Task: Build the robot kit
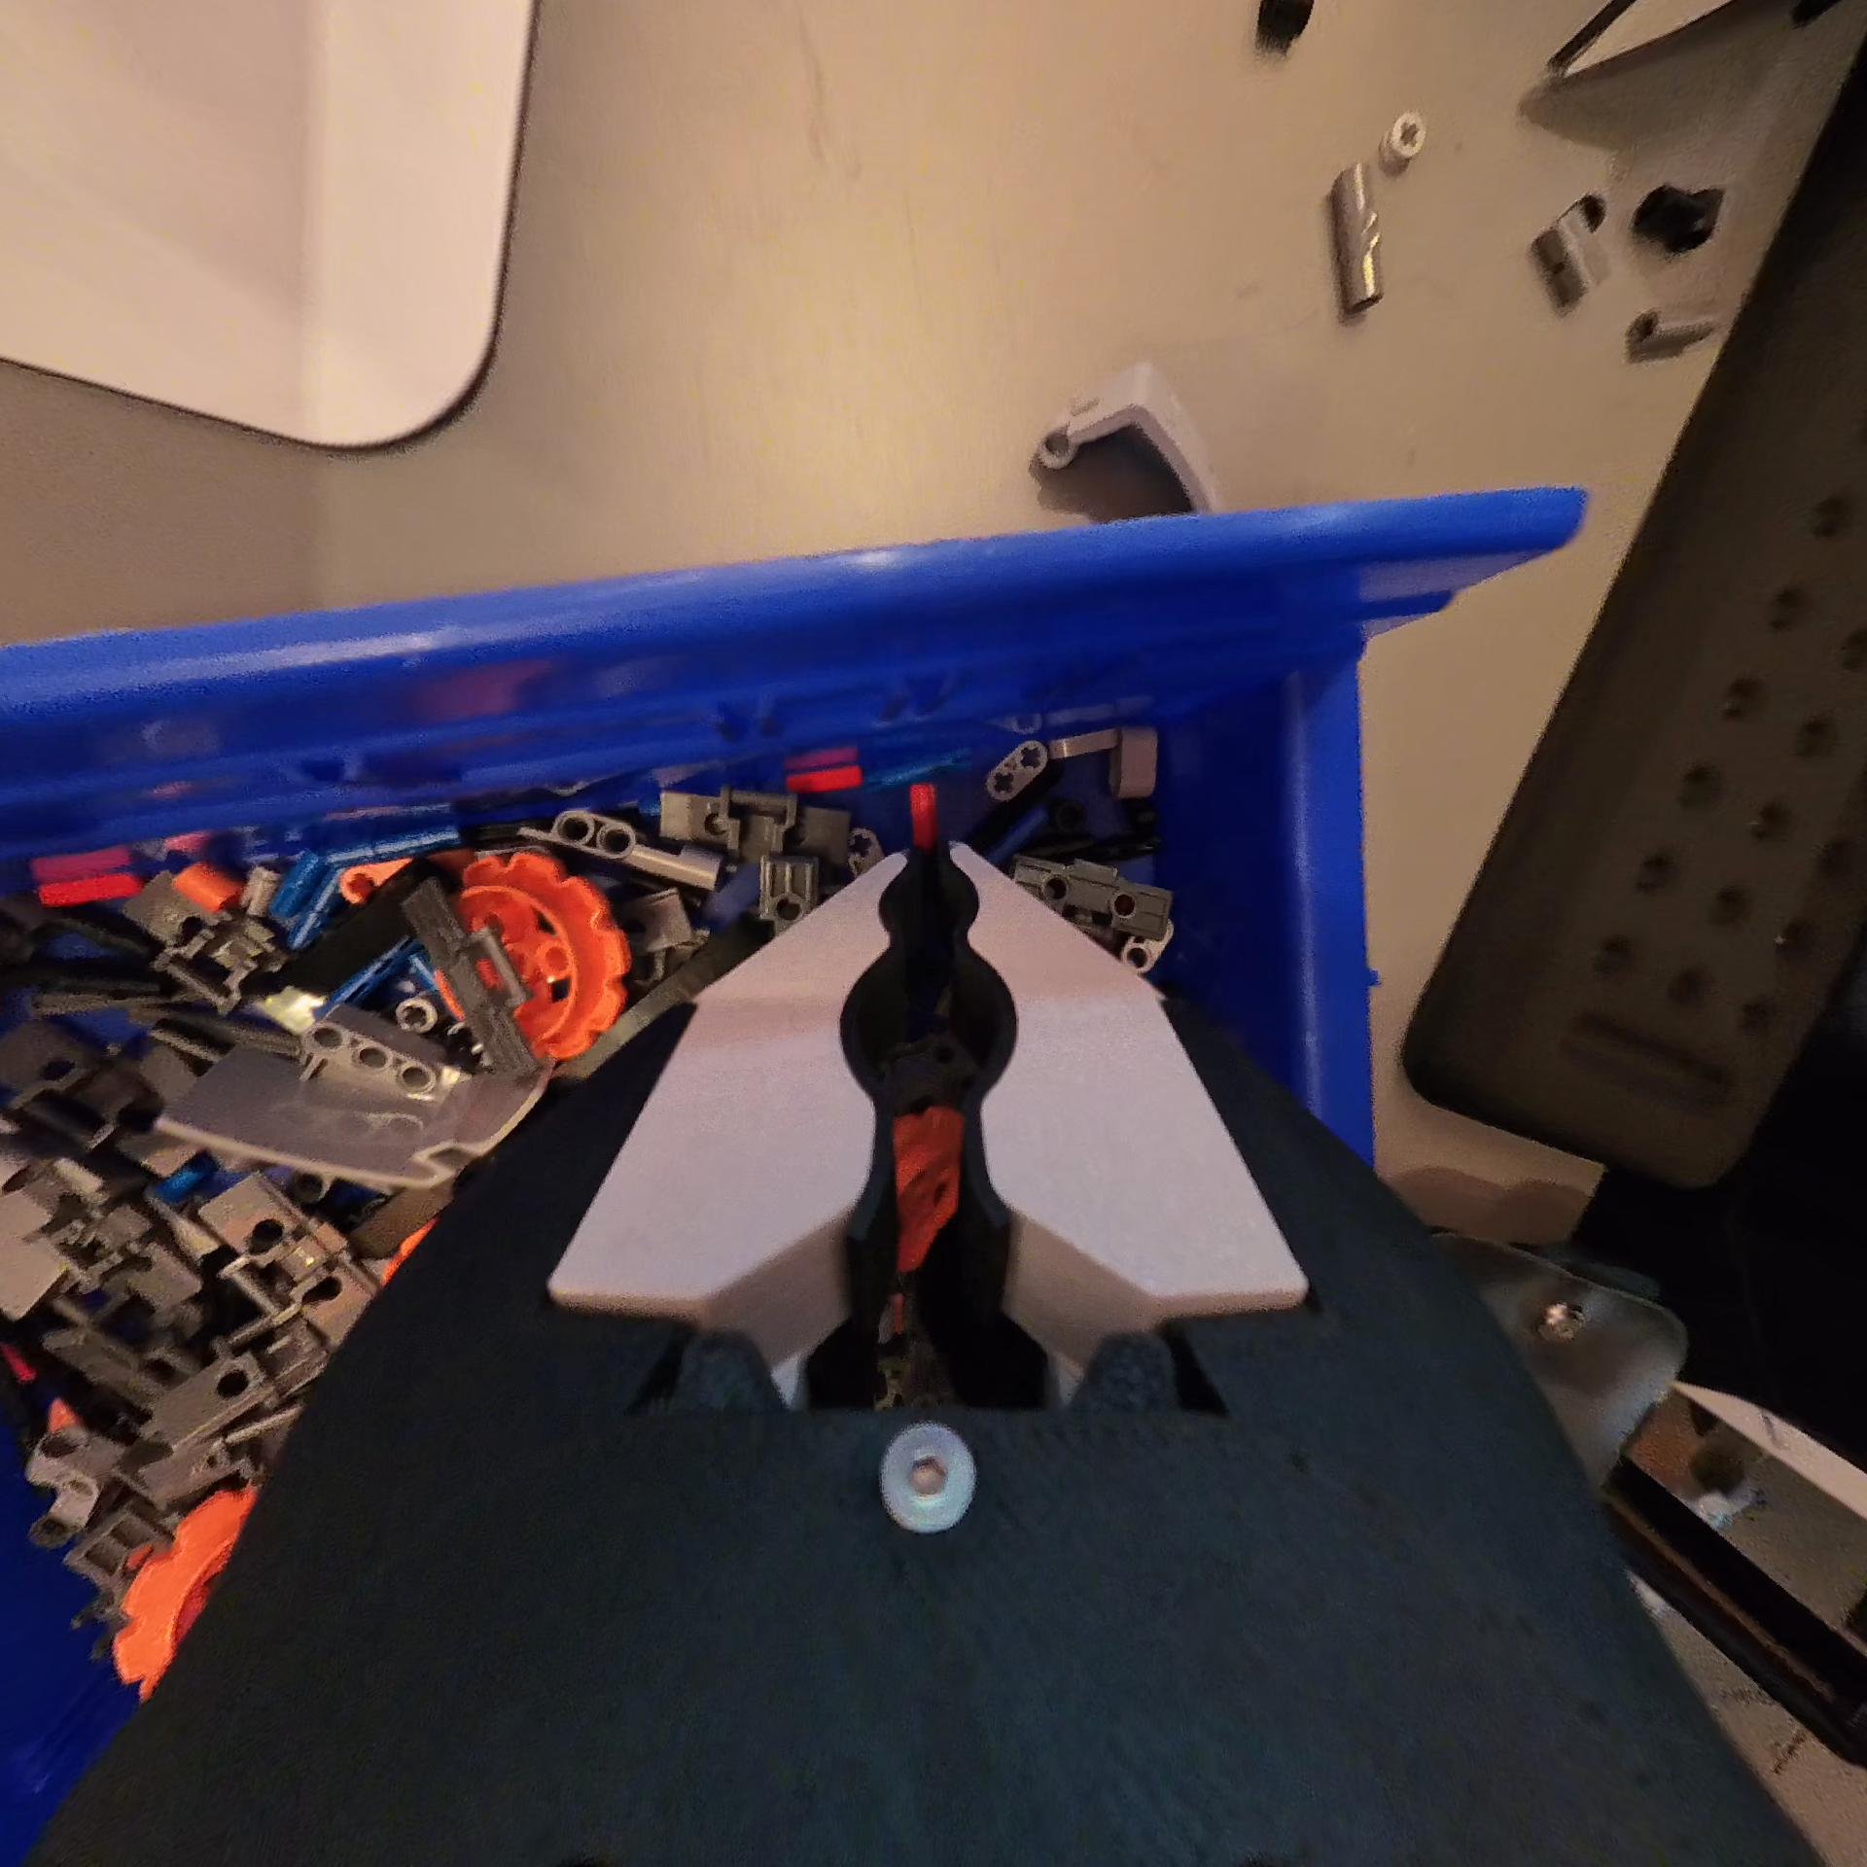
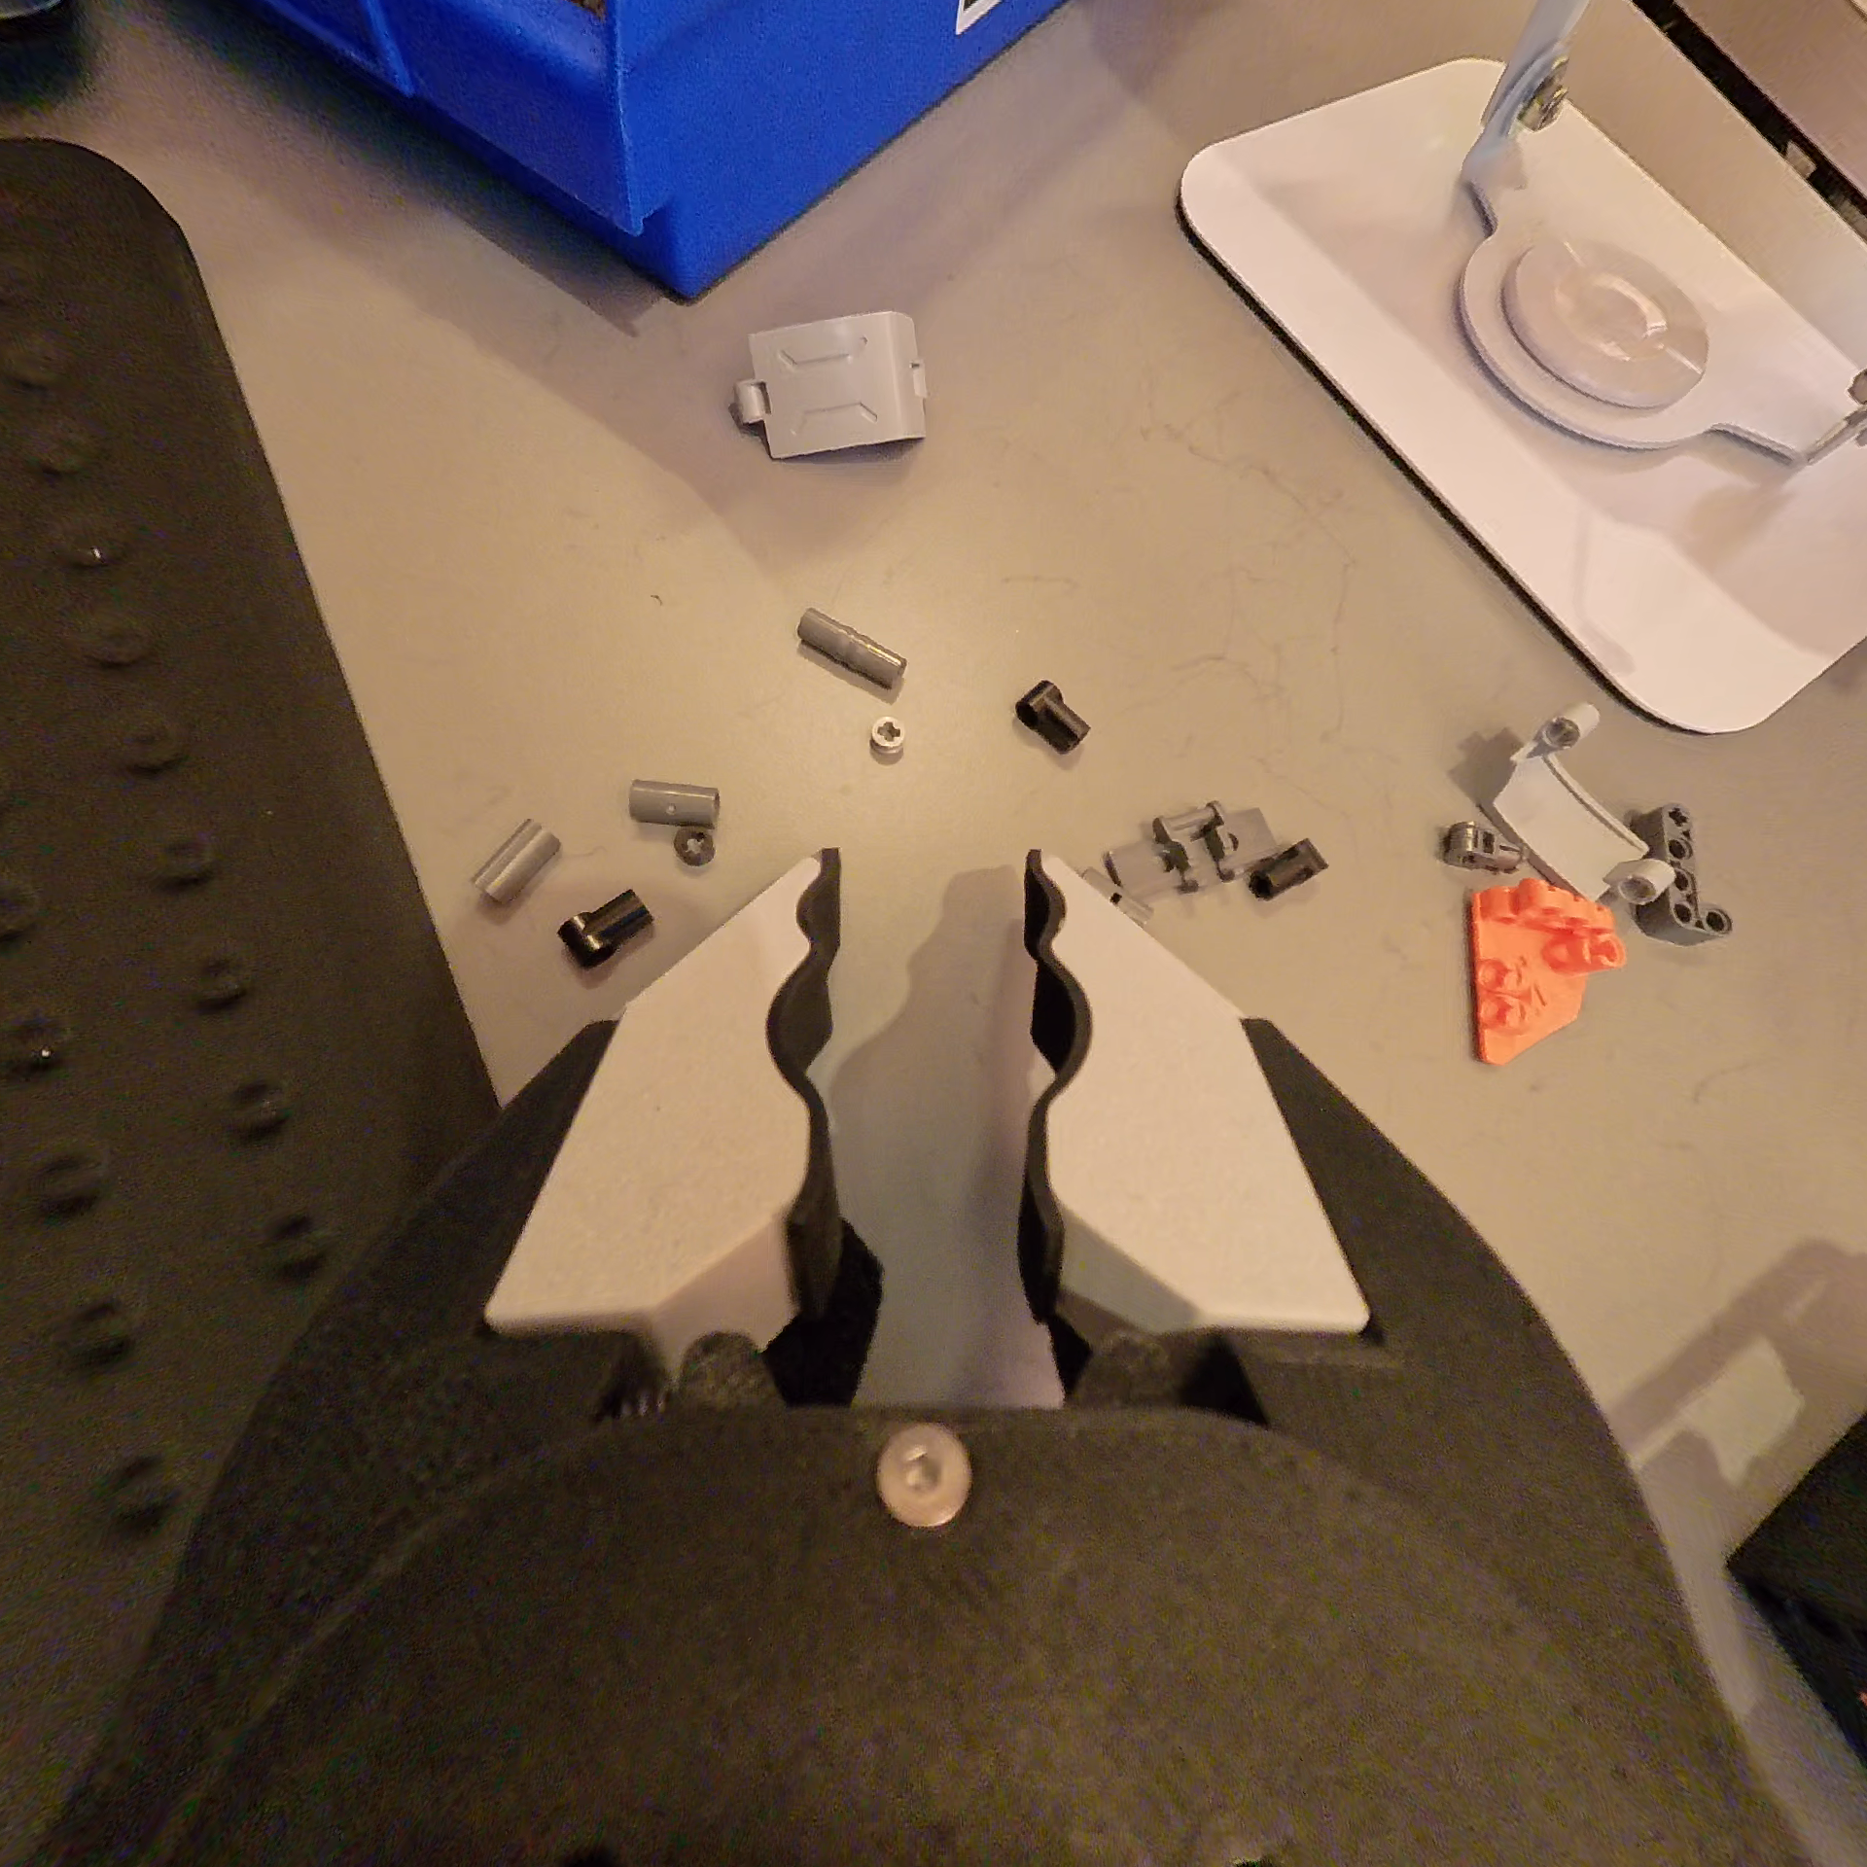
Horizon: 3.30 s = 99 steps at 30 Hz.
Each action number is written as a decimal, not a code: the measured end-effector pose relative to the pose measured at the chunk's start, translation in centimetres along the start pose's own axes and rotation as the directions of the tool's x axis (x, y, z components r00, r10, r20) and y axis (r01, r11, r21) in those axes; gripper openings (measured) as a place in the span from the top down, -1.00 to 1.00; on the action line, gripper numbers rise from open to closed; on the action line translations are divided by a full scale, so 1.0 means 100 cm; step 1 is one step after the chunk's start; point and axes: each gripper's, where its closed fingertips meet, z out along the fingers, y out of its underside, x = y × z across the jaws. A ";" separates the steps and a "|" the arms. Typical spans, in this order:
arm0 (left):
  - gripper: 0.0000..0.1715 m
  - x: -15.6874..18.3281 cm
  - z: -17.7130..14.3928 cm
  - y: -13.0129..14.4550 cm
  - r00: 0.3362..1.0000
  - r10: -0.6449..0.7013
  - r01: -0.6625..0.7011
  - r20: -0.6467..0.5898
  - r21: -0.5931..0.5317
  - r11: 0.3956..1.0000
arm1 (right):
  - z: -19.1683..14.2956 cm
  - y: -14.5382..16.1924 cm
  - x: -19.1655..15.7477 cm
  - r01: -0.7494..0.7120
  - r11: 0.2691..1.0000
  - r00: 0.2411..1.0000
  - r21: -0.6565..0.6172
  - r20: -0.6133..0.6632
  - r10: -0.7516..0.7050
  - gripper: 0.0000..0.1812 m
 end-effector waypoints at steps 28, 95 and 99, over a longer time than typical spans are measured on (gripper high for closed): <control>1.00 0.127 -0.032 -0.093 0.938 0.315 -0.305 -0.142 0.093 0.948 | -0.012 -0.125 -0.053 0.346 0.924 0.919 0.163 0.138 -0.368 0.97; 0.49 -0.132 -0.083 0.042 0.976 -0.119 0.126 0.185 -0.026 0.992 | 0.014 -0.007 -0.008 0.053 0.995 0.987 -0.085 -0.149 -0.065 0.88; 0.21 -0.135 -0.078 0.075 0.972 -0.113 0.155 0.204 -0.205 0.966 | 0.014 -0.007 -0.008 0.053 0.995 0.986 -0.085 -0.151 -0.065 0.87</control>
